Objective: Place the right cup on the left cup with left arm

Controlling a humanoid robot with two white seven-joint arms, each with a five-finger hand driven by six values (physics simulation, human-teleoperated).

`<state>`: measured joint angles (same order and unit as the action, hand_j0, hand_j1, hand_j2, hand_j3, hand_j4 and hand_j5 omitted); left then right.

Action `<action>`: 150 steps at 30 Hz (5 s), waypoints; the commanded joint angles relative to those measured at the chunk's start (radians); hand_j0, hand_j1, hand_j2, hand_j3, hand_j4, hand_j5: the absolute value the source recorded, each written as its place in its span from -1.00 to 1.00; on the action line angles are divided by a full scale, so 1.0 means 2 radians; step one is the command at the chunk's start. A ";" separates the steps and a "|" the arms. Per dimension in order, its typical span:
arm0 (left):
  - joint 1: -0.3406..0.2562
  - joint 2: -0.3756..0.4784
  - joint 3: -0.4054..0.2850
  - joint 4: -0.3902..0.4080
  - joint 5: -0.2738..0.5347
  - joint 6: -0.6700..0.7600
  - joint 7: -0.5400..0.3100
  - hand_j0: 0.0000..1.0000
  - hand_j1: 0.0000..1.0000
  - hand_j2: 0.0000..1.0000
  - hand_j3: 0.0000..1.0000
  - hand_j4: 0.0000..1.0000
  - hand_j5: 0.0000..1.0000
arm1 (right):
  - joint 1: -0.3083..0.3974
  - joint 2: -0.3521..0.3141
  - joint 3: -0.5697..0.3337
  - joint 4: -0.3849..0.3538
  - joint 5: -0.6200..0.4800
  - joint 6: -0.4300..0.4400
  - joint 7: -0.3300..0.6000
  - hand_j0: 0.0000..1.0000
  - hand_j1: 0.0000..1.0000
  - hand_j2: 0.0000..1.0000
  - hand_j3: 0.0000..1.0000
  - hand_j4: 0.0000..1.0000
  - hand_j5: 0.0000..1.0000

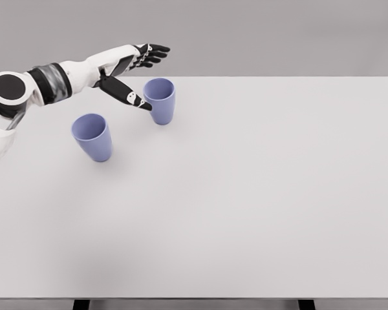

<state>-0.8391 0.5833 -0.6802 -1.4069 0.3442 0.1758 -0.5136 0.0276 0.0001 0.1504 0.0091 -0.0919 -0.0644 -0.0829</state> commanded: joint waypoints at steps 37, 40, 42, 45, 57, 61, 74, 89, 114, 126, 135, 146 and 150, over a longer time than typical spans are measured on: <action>-0.019 -0.067 -0.020 0.144 -0.004 0.002 0.018 1.00 1.00 1.00 1.00 1.00 1.00 | 0.000 0.000 0.000 0.000 0.000 0.000 0.000 1.00 1.00 1.00 1.00 1.00 1.00; -0.021 -0.067 -0.020 0.149 -0.004 0.002 0.018 1.00 1.00 1.00 1.00 1.00 1.00 | 0.000 0.000 0.000 0.000 0.000 0.000 0.000 1.00 1.00 1.00 1.00 1.00 1.00; -0.024 -0.067 -0.020 0.150 -0.004 0.002 0.017 1.00 1.00 1.00 1.00 1.00 1.00 | 0.000 0.000 0.000 0.000 0.000 0.000 0.000 1.00 1.00 1.00 1.00 1.00 1.00; -0.026 -0.067 -0.020 0.154 -0.004 0.002 0.017 1.00 1.00 1.00 1.00 1.00 1.00 | 0.000 0.000 0.000 0.000 0.000 0.000 0.000 1.00 1.00 1.00 1.00 1.00 1.00; -0.028 -0.075 -0.020 0.176 -0.004 0.002 0.018 1.00 1.00 1.00 1.00 1.00 1.00 | 0.000 0.000 0.000 0.000 0.000 0.000 0.000 1.00 1.00 1.00 1.00 1.00 1.00; -0.031 -0.076 -0.019 0.181 -0.004 0.002 0.018 1.00 1.00 1.00 1.00 1.00 1.00 | 0.000 0.000 0.000 0.000 0.000 0.000 0.000 1.00 1.00 1.00 1.00 1.00 1.00; -0.034 -0.095 -0.019 0.211 -0.003 0.002 0.018 1.00 1.00 1.00 1.00 1.00 1.00 | 0.000 0.000 0.000 0.000 0.000 0.000 0.000 1.00 1.00 1.00 1.00 1.00 1.00; -0.034 -0.104 -0.019 0.229 -0.002 0.002 0.020 1.00 1.00 1.00 1.00 1.00 1.00 | 0.000 0.000 0.000 0.000 0.000 0.000 0.000 1.00 1.00 1.00 1.00 1.00 1.00; -0.034 -0.121 -0.020 0.249 -0.002 0.002 0.020 1.00 1.00 1.00 1.00 1.00 1.00 | 0.000 0.000 0.000 0.000 0.000 0.000 0.000 1.00 1.00 1.00 1.00 1.00 1.00; -0.034 -0.127 -0.020 0.252 -0.003 0.001 0.021 1.00 1.00 1.00 1.00 1.00 1.00 | 0.000 0.000 0.000 0.000 0.000 0.000 0.000 1.00 1.00 1.00 1.00 1.00 1.00; -0.033 -0.129 -0.020 0.252 -0.003 0.002 0.021 0.93 0.93 0.93 0.93 0.93 0.93 | 0.000 0.000 0.000 0.000 0.000 0.000 0.000 1.00 1.00 1.00 1.00 1.00 1.00; -0.033 -0.128 -0.020 0.251 -0.001 0.000 0.020 0.45 0.45 0.45 0.45 0.45 0.45 | 0.000 0.000 0.000 0.000 0.000 0.000 0.000 1.00 1.00 1.00 1.00 1.00 1.00; -0.033 -0.128 -0.020 0.250 0.000 0.000 0.020 0.45 0.45 0.45 0.45 0.45 0.45 | 0.000 0.000 0.000 0.000 0.000 0.000 0.000 1.00 1.00 1.00 1.00 1.00 1.00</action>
<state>-0.9050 0.3274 -0.7205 -0.9058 0.3408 0.1753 -0.4718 0.0276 0.0001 0.1504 0.0091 -0.0919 -0.0644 -0.0829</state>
